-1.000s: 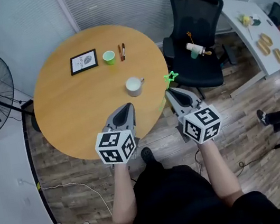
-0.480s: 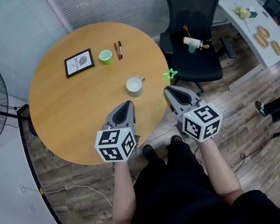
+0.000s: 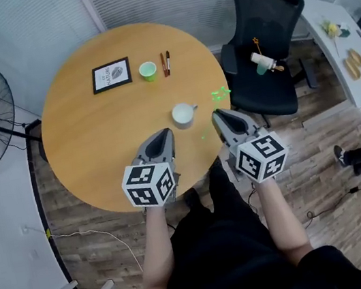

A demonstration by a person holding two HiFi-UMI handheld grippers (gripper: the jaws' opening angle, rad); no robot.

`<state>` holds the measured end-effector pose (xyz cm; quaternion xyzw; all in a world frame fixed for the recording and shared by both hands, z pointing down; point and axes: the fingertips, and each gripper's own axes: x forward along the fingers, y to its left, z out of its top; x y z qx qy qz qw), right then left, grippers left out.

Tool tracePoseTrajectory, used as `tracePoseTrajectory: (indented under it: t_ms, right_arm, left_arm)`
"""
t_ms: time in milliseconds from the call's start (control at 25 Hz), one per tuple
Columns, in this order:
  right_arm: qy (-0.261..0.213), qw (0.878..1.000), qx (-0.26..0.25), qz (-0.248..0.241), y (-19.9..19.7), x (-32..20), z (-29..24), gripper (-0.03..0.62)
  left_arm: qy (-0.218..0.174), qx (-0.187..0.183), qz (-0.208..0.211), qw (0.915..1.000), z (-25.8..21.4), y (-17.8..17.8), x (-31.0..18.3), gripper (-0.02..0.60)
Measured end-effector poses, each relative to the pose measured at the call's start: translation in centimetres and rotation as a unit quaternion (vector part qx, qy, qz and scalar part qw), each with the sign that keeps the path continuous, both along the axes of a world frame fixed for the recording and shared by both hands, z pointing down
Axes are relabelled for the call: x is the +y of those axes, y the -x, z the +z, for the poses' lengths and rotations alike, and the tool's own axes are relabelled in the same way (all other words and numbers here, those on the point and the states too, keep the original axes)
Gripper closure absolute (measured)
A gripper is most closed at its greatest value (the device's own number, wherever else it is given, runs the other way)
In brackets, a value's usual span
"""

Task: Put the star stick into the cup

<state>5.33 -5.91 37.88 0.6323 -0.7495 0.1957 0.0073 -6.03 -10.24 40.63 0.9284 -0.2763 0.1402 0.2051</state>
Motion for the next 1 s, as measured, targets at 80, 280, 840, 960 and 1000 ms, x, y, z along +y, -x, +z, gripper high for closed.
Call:
tracePoseTrajectory:
  t_ms: [80, 280, 840, 960, 1000]
  right_arm:
    - [0.001, 1.0, -0.003, -0.012, -0.5, -1.5, 0.2, 0.568]
    - [0.002, 0.998, -0.008, -0.055, -1.3, -5.7, -0.1, 0.568]
    - [0.026, 0.985, -0.042, -0.167, -3.5, -13.9, 2.0, 0.566]
    - [0.037, 0.98, -0.055, -0.189, -3.7, -14.8, 2.9, 0.566]
    - [0.04, 0.978, -0.059, -0.197, -3.7, -15.1, 3.2, 0.566]
  left_arm:
    - [-0.002, -0.003, -0.011, 0.9999, 0.0, -0.3, -1.0, 0.583]
    - [-0.005, -0.007, -0.048, 0.9988, -0.6, -1.2, -3.7, 0.583]
    - [0.003, -0.032, -0.15, 0.9881, 0.7, -4.0, -8.2, 0.583]
    - [0.009, -0.041, -0.17, 0.9845, 1.4, -4.3, -8.2, 0.583]
    - [0.01, -0.044, -0.177, 0.9831, 1.6, -4.4, -8.3, 0.583]
